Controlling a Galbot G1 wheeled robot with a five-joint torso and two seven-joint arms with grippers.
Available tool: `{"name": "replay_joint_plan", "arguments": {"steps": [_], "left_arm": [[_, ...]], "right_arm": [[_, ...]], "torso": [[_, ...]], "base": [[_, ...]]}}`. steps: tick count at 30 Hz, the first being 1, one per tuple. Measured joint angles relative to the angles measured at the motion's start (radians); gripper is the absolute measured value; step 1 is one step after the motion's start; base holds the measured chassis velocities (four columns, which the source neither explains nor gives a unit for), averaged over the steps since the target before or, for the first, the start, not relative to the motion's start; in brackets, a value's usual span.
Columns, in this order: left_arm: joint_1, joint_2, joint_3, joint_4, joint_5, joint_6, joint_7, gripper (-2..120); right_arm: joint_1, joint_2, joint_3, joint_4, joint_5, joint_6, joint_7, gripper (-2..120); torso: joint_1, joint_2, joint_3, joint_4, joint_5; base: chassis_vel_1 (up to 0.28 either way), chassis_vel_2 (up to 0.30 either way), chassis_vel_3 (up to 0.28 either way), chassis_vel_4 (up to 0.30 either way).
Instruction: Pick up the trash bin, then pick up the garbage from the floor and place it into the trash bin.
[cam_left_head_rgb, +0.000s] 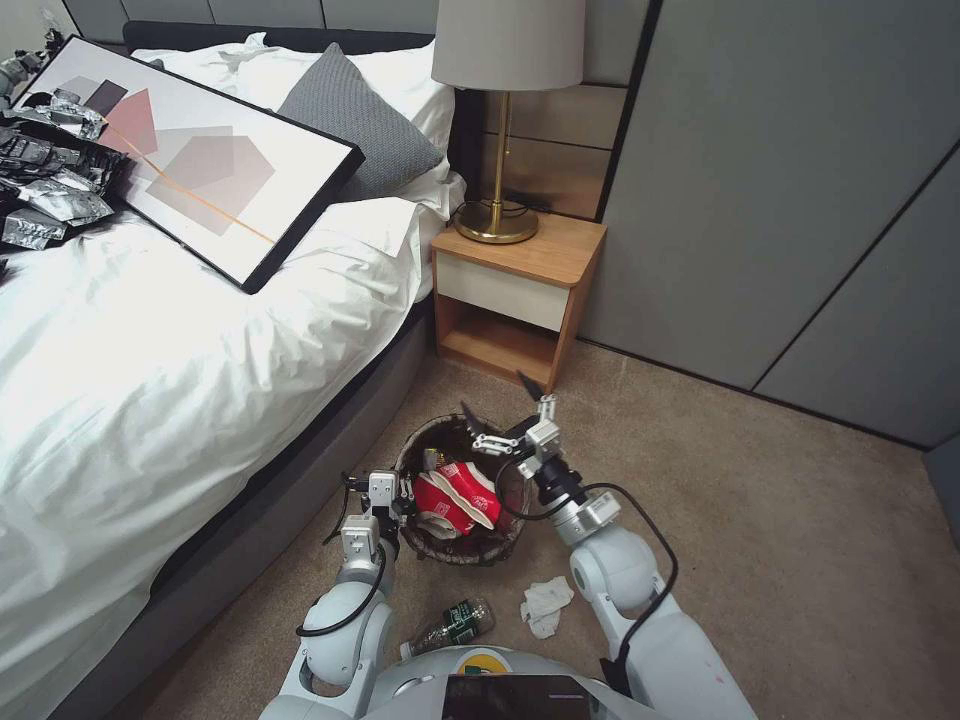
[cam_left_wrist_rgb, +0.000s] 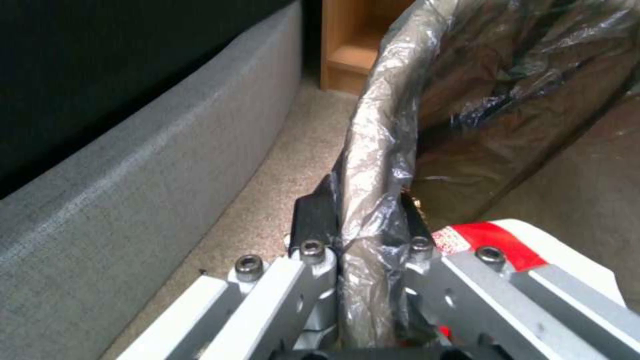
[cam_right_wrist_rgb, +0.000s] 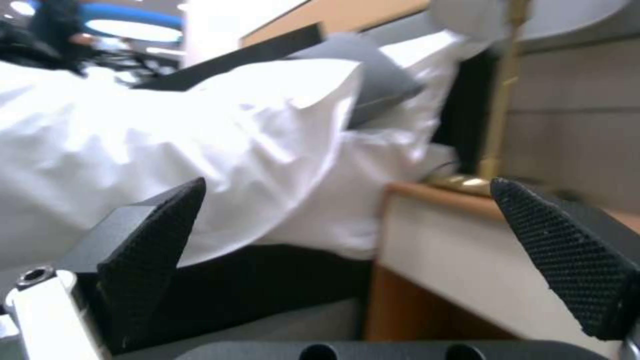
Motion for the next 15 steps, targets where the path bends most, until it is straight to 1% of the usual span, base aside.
{"name": "replay_joint_plan", "arguments": {"steps": [2, 4, 5, 7, 8, 11, 15], "left_arm": [[0.0, 0.0, -0.004, -0.001, -0.001, 0.0, 0.0, 5], [0.0, 0.0, -0.004, -0.001, -0.002, -0.001, 0.0, 5], [0.001, 0.0, -0.005, -0.002, -0.002, -0.001, 0.0, 5], [0.001, -0.001, -0.005, -0.002, -0.002, -0.002, 0.0, 5], [0.001, -0.001, -0.005, -0.002, -0.002, -0.002, 0.0, 5], [0.002, -0.001, -0.007, -0.003, -0.003, -0.003, 0.001, 5], [0.002, -0.001, -0.009, -0.004, -0.004, -0.003, 0.0, 5]], "right_arm": [[-0.045, 0.013, 0.044, 0.027, -0.024, 0.012, 0.038, 100], [-0.059, 0.018, 0.053, 0.028, -0.027, 0.017, 0.055, 100], [-0.079, 0.024, 0.066, 0.028, -0.034, 0.023, 0.081, 100], [-0.125, 0.042, 0.099, 0.014, -0.074, 0.04, 0.151, 100], [-0.125, 0.042, 0.099, 0.014, -0.074, 0.04, 0.151, 100], [-0.161, 0.064, 0.132, -0.017, -0.127, 0.06, 0.217, 100], [-0.173, 0.075, 0.143, -0.035, -0.131, 0.07, 0.242, 100]], "torso": [[0.0, 0.0, 0.0, -0.0002, -0.0001], [0.0, 0.0, 0.0, -0.0002, 0.0], [0.0, 0.0, 0.0, 0.0, 0.0001], [0.0, 0.0, 0.0, -0.0001, 0.0], [0.0, 0.0, 0.0, -0.0001, 0.0], [0.0, 0.0, 0.0, -0.0002, 0.0], [0.0, 0.0, 0.0, 0.0, 0.0001]], "base": [[0.0, 0.0, 0.0, 0.0], [0.0, 0.0, 0.0, 0.0], [0.0, 0.0, 0.0, 0.0], [0.0, 0.0, 0.0, 0.0], [0.0, 0.0, 0.0, 0.0], [0.0, 0.0, 0.0, 0.0], [0.0, 0.0, 0.0, 0.0]]}}
